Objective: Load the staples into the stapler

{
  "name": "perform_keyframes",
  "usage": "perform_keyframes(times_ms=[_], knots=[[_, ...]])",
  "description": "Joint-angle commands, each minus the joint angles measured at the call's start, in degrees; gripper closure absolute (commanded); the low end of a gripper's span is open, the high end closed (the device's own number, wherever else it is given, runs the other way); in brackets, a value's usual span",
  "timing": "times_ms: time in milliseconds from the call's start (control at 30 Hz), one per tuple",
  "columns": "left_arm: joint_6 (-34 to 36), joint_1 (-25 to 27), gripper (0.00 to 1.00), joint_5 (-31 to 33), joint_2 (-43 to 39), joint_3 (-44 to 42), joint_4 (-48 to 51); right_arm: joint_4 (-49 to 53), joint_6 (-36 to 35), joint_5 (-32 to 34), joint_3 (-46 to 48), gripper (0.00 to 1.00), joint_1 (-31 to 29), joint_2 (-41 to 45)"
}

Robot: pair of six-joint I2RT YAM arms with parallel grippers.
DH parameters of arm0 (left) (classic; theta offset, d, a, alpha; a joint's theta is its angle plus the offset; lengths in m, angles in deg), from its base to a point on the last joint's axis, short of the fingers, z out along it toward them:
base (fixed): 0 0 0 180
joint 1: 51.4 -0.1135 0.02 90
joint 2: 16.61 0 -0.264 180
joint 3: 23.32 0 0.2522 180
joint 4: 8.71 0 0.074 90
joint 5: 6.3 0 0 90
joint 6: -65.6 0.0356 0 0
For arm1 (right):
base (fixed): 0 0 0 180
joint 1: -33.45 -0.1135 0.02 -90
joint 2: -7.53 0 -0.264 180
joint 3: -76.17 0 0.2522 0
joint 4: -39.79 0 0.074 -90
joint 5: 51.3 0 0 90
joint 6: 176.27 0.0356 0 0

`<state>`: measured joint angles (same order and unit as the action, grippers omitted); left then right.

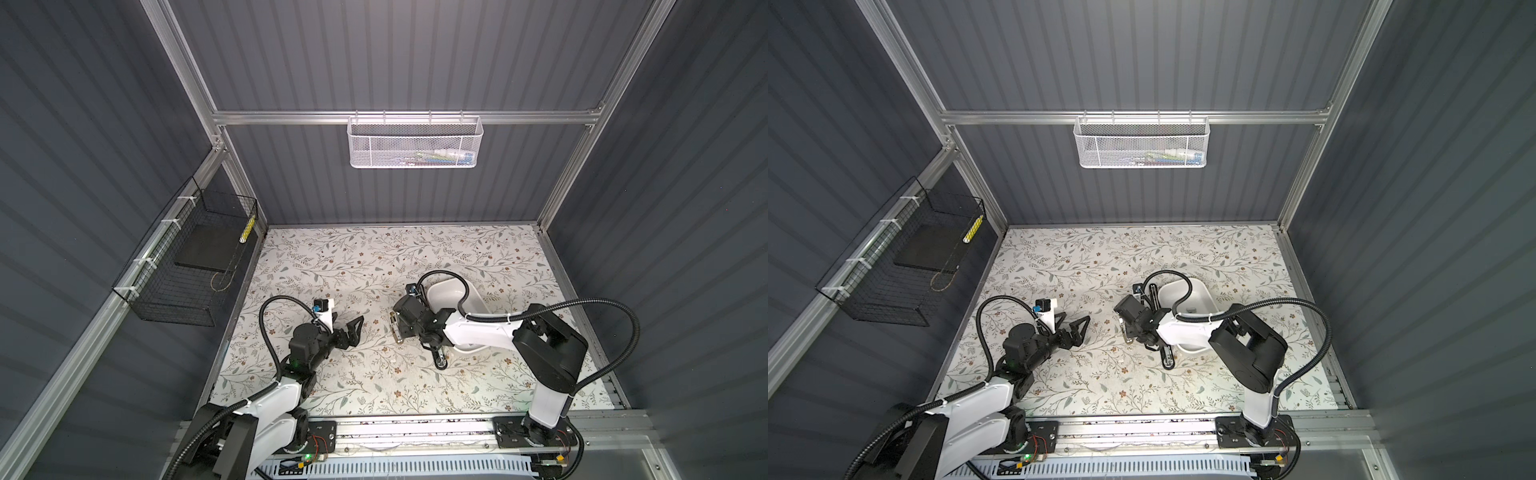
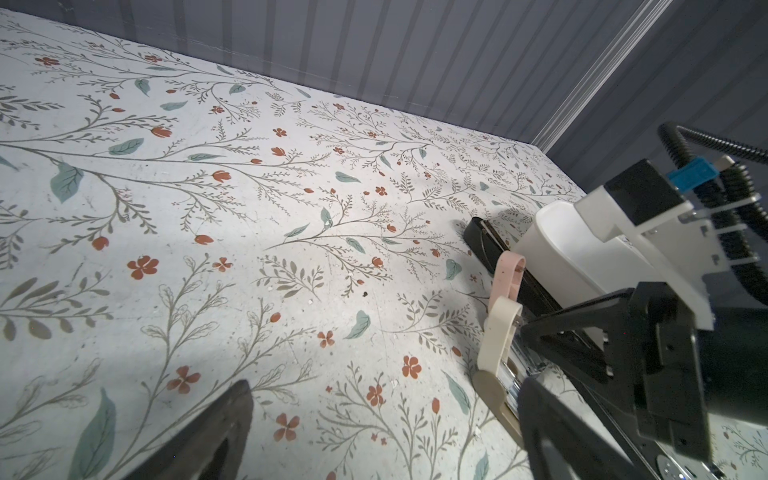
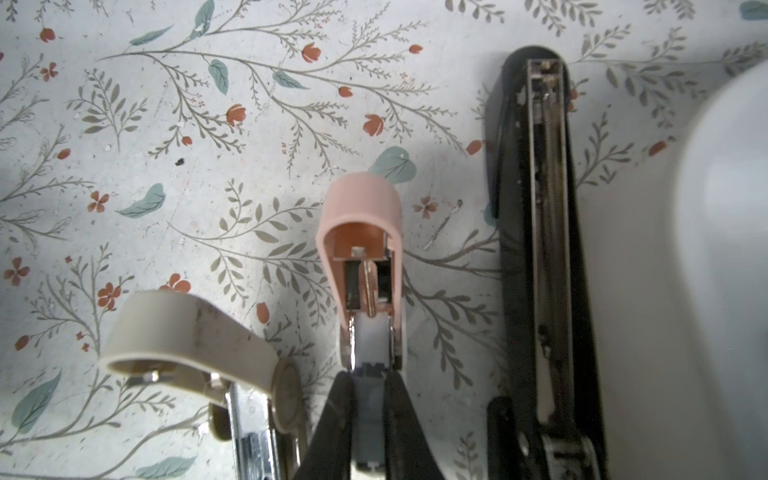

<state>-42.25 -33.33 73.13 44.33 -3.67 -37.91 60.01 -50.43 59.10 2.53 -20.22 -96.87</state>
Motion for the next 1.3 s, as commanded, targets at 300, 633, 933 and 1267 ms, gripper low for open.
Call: perform_keyframes(times_ms=[300,633,933,1267], knots=[[0.0,0.3,0.01,-0.6,0.2,0.9,-1.3,0.7,0.7,1.5,-0.6,1.00,-0.1,-1.1],[0.0,0.4,0.01,-0.7,0.2,1.0,-1.3,0.6,0.7,1.3,-0.7,1.00,-0.1,-1.7],[0.0,0.4,0.01,-0.8,0.3,1.0,-1.3,0.5,1.0,1.1,-0.7,1.00,-0.1,-2.1],[0.0,0.3,0.01,-0.8,0.4,1.1,-1.3,0.8,1.5,0.5,-0.3,1.00,-0.2,-2.4]])
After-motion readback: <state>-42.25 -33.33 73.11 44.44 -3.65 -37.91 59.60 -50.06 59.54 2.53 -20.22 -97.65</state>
